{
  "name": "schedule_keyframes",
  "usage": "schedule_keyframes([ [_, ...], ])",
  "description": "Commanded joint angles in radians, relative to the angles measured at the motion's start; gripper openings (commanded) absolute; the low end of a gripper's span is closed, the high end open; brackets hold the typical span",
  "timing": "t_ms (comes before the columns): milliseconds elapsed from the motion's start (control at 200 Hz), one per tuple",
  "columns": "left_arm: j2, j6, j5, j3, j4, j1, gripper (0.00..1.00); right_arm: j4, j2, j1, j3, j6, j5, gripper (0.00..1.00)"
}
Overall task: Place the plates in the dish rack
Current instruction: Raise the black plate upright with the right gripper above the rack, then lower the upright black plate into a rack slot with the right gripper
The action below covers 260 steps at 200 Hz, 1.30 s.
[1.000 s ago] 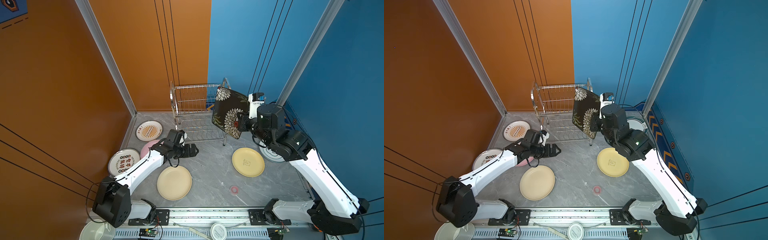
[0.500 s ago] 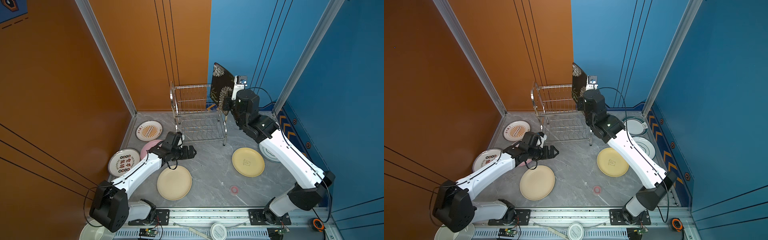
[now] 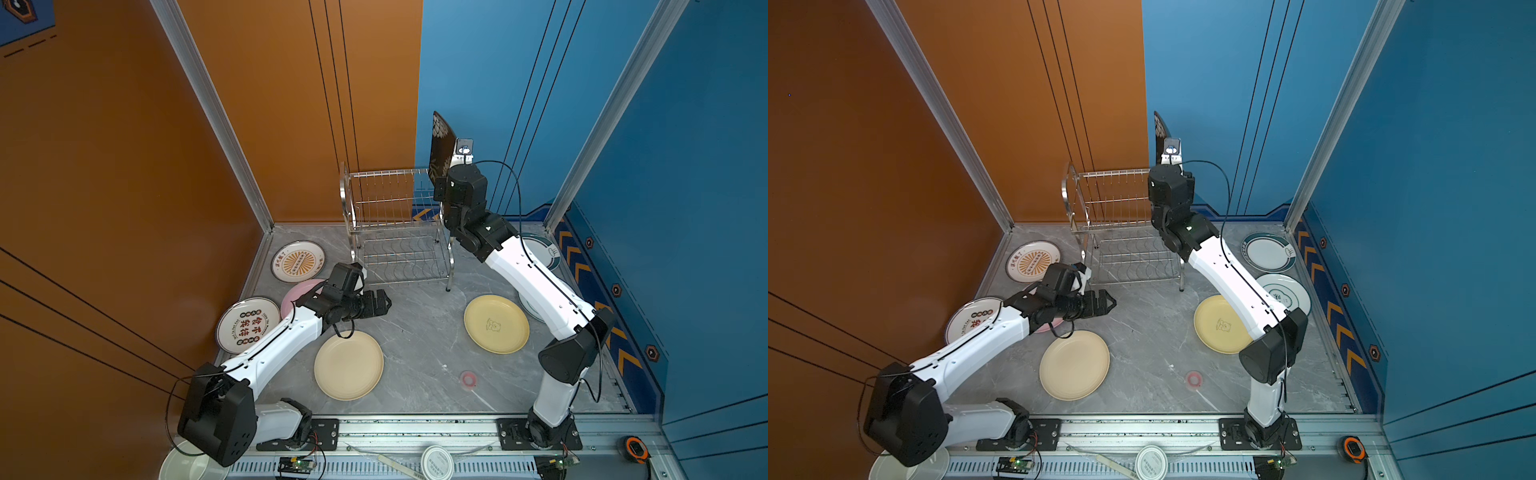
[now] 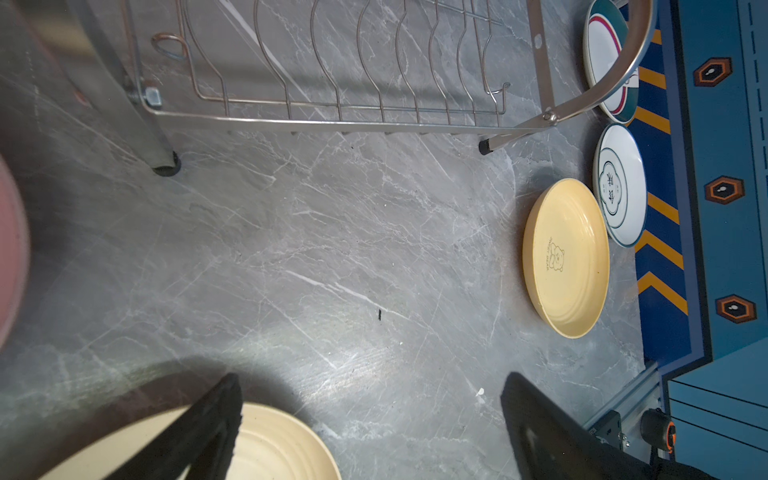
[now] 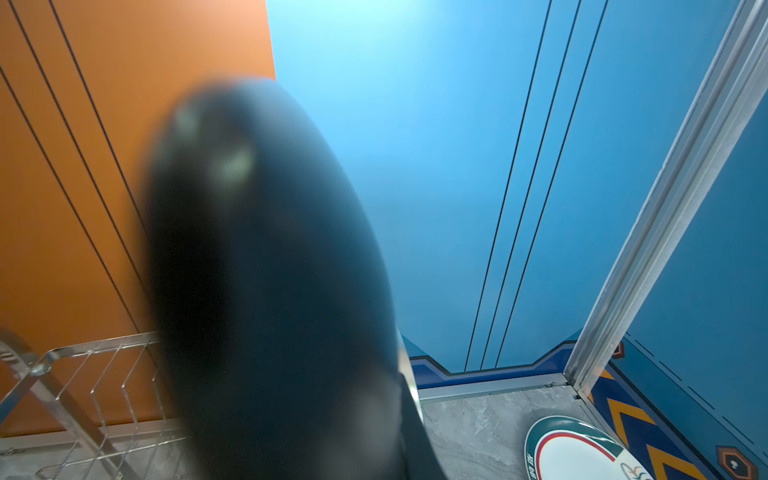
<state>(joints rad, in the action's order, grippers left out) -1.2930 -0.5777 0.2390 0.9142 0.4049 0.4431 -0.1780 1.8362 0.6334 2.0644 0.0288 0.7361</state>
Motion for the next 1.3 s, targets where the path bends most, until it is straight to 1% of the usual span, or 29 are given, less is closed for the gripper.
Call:
schedule_keyframes([
  [0, -0.008, -0.014, -0.016, -0.015, -0.029, -0.011, 0.98, 0.156, -0.006, -0.010, 0.075, -0.003, 0.057, 0.00],
  [265, -0.028, -0.015, -0.016, -0.004, -0.034, -0.012, 0.98, 0.138, 0.049, -0.026, 0.109, 0.017, 0.043, 0.00],
  [621, -0.040, -0.020, -0.017, -0.001, -0.037, -0.014, 0.98, 0.126, 0.102, -0.034, 0.126, 0.011, 0.069, 0.00],
  [1006, -0.039, -0.027, -0.026, -0.006, -0.040, -0.014, 0.98, 0.118, 0.085, -0.033, 0.052, 0.058, 0.072, 0.00],
  [1296, -0.046, -0.030, -0.028, -0.002, -0.045, -0.014, 0.98, 0.154, 0.033, -0.014, -0.069, 0.066, 0.089, 0.00],
])
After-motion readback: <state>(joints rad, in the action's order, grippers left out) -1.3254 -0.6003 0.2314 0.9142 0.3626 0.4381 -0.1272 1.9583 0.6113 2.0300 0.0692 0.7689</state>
